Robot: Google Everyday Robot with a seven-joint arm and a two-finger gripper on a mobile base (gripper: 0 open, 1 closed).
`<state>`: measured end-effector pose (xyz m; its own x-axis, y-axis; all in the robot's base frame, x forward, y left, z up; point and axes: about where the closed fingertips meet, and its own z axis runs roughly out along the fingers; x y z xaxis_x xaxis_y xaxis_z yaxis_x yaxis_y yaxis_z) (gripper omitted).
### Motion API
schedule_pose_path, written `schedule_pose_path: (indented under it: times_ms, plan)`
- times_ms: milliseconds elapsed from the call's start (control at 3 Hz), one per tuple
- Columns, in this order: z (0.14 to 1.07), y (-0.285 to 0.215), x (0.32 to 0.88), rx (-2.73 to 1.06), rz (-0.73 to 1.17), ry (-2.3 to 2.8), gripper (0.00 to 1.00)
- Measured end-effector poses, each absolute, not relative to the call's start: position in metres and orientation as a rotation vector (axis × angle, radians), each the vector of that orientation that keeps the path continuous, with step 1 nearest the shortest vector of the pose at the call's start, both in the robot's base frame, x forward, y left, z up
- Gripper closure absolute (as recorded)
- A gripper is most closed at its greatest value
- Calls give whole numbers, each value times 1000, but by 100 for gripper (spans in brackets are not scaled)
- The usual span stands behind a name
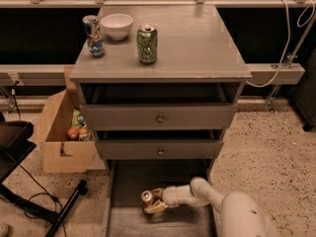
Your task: Place orange can into bottom drawer
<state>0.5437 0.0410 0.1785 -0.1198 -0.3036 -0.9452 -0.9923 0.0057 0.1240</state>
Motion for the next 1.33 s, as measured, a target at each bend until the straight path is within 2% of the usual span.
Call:
schedule_pose_path:
  times_ms: [333, 667, 1333]
  plan:
    - [178, 43, 542, -1384, 1155, 1522, 4]
    - [178, 45, 541, -1385, 1158, 1521, 0]
    - [184, 45, 539, -1370, 1147, 1538, 0]
